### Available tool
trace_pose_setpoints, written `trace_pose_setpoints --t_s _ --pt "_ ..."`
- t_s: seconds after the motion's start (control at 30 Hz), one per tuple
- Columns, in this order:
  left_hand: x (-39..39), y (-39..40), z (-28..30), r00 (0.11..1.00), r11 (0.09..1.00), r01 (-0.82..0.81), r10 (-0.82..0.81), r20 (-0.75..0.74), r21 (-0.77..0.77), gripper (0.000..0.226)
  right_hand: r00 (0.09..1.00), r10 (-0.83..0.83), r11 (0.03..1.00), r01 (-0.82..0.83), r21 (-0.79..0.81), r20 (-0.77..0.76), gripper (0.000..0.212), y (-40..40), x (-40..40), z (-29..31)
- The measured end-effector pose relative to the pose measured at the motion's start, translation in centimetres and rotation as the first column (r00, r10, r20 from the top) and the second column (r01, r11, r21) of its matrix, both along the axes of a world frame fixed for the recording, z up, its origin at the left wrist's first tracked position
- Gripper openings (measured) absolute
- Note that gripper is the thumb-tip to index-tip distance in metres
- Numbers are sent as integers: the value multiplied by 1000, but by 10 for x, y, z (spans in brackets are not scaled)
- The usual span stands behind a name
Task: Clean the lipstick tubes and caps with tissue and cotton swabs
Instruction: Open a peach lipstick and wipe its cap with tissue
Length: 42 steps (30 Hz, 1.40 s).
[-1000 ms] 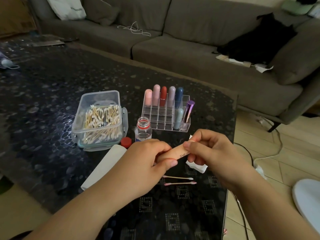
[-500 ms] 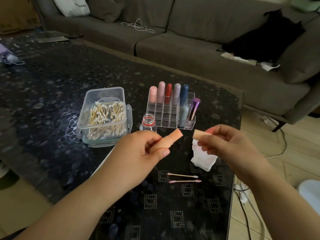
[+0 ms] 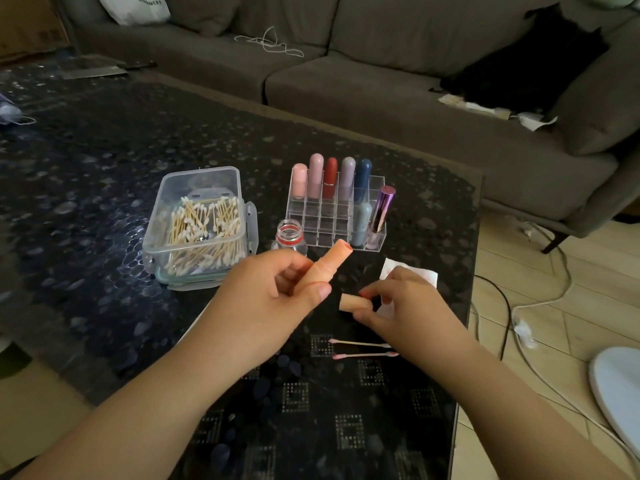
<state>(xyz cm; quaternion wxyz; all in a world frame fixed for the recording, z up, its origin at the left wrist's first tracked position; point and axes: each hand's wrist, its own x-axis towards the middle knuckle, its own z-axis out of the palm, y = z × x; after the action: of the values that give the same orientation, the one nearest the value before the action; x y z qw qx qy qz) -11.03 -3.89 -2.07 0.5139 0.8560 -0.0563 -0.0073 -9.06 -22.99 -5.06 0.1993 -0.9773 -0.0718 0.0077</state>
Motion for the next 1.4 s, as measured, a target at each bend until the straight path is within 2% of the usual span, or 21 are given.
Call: trace_pose_setpoints --t_s 0.1,0.2,0.3,0.37,0.47,0.53,0.6,0.8,0.97,1.13,1.2,1.3,1.37,1.4 --pt "1 0 -1 1000 1000 5 -5 4 17 3 997 -46 998 43 44 69 43 -5 0 6" --pt "0 -2 -1 1000 1000 -3 3 1 26 4 960 -217 975 203 95 175 32 -18 2 14" --pt "-2 -5 -1 1000 1000 10 -10 -18 26 5 949 -290 952 273 135 126 21 -28 2 19" --pt "-2 -8 -2 999 1000 25 -25 -41 4 7 968 -247 931 226 288 38 12 -25 -2 23" --pt "-3 -14 -2 995 991 64 -72 -74 -115 7 995 -51 778 94 622 -87 13 -11 -12 34" --pt "-3 -19 -1 990 973 79 -102 -98 -219 10 995 29 666 51 744 -94 24 -6 -17 39" --pt "-3 -21 0 983 955 99 -137 -119 -279 12 996 35 597 47 801 -84 30 -4 -18 40" --pt "-5 -27 -1 969 921 148 -208 -133 -361 13 996 53 478 37 878 -71 31 -2 -17 44" --pt "-7 -28 -3 951 902 172 -257 -173 -396 21 995 64 480 31 877 -70 27 -1 -19 45" --pt "-8 -31 -5 956 872 130 -236 -172 -471 28 999 44 449 9 894 -32 23 3 -22 45" --pt "-6 -33 -6 964 873 95 -201 -176 -479 27 1000 29 479 -15 878 1 22 6 -24 44" --pt "-7 -35 -12 988 922 24 -81 -133 -386 31 1000 -9 551 -20 834 30 27 10 -25 40" --pt "-7 -37 -11 990 930 5 -57 -131 -368 33 999 -31 555 -8 832 30 27 11 -26 40" --pt "-7 -37 -10 983 914 22 -94 -160 -405 36 999 -35 537 2 843 20 27 12 -26 42"
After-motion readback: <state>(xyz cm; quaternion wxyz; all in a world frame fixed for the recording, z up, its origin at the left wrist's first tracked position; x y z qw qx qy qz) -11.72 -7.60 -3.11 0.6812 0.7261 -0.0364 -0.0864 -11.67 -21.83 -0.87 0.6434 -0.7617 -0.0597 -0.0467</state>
